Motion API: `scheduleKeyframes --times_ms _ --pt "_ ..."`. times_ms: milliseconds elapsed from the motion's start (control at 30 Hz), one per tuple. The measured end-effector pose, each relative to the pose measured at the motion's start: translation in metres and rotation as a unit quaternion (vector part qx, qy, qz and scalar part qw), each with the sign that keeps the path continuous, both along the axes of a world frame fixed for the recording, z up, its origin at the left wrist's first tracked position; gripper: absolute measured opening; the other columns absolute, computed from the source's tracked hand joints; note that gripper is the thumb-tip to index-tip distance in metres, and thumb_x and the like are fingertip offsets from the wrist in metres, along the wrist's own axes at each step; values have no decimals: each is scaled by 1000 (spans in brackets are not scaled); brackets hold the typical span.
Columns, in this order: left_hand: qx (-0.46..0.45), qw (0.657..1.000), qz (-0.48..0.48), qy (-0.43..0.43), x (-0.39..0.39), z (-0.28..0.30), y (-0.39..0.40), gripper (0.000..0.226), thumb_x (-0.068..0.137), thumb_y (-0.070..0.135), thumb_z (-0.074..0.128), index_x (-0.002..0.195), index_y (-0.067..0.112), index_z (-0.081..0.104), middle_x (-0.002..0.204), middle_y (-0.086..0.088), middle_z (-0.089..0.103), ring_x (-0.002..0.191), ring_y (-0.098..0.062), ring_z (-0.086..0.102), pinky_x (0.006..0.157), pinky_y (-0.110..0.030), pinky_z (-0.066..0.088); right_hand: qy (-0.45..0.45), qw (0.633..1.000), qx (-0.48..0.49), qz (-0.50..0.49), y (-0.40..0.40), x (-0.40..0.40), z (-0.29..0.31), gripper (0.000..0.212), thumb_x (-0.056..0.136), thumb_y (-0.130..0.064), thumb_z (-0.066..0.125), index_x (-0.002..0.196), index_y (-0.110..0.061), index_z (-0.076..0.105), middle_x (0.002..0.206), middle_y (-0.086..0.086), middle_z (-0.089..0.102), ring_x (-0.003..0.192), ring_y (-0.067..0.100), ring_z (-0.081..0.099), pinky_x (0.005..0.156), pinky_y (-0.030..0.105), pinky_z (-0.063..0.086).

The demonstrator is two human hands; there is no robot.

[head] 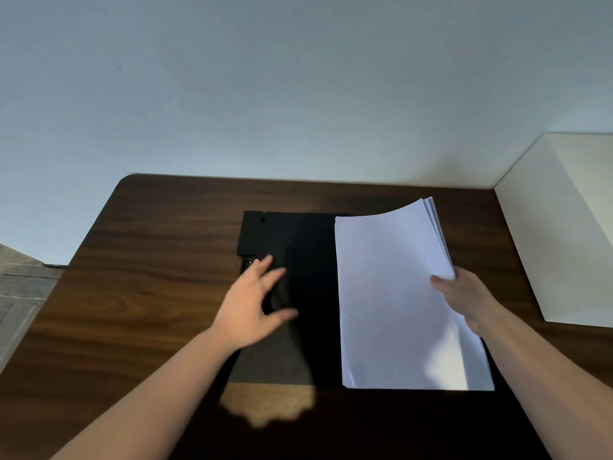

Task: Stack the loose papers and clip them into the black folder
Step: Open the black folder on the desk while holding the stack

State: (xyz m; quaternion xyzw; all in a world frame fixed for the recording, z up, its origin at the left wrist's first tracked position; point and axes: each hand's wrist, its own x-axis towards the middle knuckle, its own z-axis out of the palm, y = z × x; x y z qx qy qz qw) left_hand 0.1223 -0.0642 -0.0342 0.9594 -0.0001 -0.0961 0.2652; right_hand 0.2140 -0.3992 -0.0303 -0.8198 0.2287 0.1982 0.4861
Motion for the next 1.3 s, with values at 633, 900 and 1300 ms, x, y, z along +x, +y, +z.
scheduleKeyframes --times_ms 633,900,1300 --pt "288 905 -276 147 -54 3 -19 114 63 81 -4 151 9 4 161 -16 5 149 -34 -1 123 -39 11 1 999 -17 -47 -26 -16 8 35 90 -15 55 121 0 57 106 15 61 93 33 58 79 38 47" --pt "289 891 -310 166 -59 7 -24 119 56 71 -22 151 5 6 159 -23 10 150 -30 8 122 -38 15 0 992 55 -115 -45 -23 14 35 92 -9 55 125 0 56 108 11 59 96 31 54 94 45 45" --pt "302 910 -284 -5 -75 -21 -5 84 97 54 5 94 14 78 91 -4 79 89 -12 74 71 -22 60 8 990 73 -121 -54 -24 3 36 91 -8 57 125 2 56 110 15 60 94 30 54 87 40 44"
